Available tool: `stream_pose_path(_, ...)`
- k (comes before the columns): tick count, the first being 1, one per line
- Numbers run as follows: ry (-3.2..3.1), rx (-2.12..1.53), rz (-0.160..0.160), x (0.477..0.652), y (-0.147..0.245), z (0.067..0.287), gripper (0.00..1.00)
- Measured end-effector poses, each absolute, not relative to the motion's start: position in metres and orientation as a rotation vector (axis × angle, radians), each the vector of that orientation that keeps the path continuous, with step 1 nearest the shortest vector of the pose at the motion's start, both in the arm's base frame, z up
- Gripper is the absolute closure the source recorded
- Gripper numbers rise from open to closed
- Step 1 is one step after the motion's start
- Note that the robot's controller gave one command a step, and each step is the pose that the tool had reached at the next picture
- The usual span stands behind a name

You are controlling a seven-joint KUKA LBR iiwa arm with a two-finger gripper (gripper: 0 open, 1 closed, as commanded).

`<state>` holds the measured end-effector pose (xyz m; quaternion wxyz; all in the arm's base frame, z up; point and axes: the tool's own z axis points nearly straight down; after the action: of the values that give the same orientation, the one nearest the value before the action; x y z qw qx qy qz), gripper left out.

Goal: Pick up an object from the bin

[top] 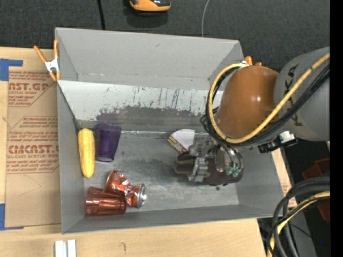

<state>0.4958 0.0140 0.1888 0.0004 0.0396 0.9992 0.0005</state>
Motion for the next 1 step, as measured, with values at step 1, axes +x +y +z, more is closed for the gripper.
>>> stream_pose_path(1,3.138,0.125,0.002,0.4958,0.014,0.1888,1.0)
